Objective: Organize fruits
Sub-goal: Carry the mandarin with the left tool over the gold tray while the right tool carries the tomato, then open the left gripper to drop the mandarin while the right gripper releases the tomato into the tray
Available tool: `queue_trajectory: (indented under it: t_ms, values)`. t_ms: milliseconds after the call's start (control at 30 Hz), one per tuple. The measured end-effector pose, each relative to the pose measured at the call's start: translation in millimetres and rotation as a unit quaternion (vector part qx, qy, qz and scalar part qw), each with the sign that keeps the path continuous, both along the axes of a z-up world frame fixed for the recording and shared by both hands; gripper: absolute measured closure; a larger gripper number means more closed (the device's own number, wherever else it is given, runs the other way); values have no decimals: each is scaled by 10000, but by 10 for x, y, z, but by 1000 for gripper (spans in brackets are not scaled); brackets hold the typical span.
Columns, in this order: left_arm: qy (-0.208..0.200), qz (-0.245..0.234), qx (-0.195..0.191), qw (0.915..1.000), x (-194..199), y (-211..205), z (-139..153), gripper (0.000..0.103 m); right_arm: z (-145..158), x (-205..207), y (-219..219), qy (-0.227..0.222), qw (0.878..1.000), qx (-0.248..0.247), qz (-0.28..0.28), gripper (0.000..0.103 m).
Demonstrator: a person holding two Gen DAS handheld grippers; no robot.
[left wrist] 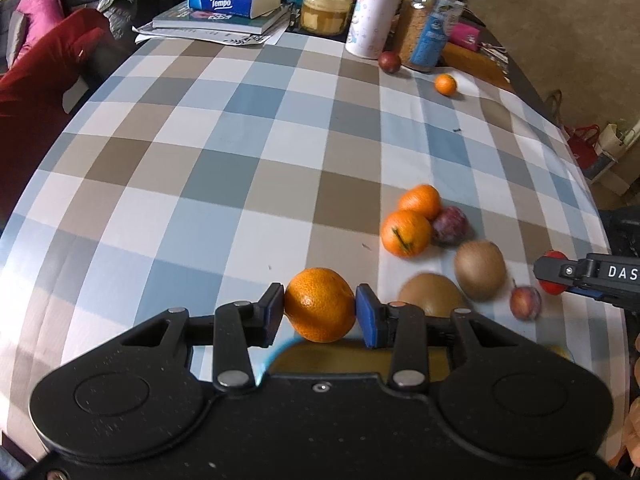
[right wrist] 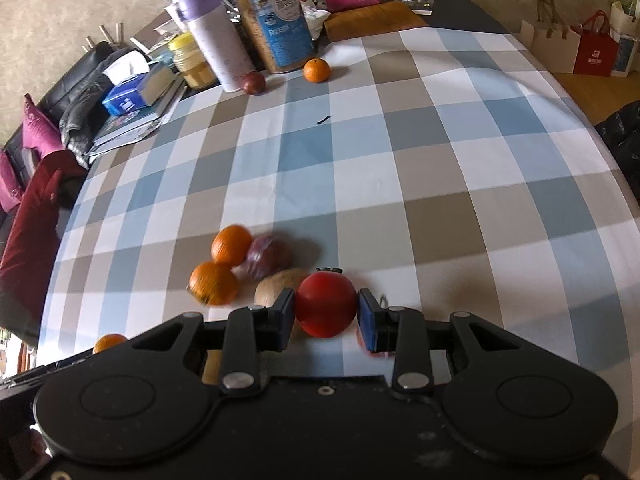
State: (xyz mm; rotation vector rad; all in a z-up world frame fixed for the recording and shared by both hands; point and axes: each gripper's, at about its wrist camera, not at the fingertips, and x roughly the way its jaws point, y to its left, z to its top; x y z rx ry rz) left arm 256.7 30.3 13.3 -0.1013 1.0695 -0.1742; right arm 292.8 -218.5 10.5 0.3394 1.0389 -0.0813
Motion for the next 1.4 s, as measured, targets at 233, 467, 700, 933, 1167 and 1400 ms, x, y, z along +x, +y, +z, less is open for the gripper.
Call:
queue_trajectory:
  t_ms: [233, 467, 700, 933, 1167, 1400]
  values:
    - [-7, -177, -49, 9998, -415, -69, 52, 55, 67, -477, 52, -24, 9999, 104, 86, 68]
    - [-9, -373, -134, 9992, -822, -164, 51, 55, 42, -954, 66, 31, 9998, 179, 16, 68]
    - [162, -505, -339, 9980, -1117, -247, -38, 55, -27, -1381, 61, 111, 9996, 178, -170, 68]
    - [134, -435, -315, 9985, -1367, -297, -108, 55, -105, -1704, 49, 152, 9990, 285, -303, 68]
    - [50, -433, -269, 9987, -1578, -338, -146, 55, -123, -1918, 61, 106, 9990, 179, -396, 68]
    - [72, -476, -273, 9985, -1684, -405, -205, 55, -131, -2053, 90, 88, 9993, 143, -334, 68]
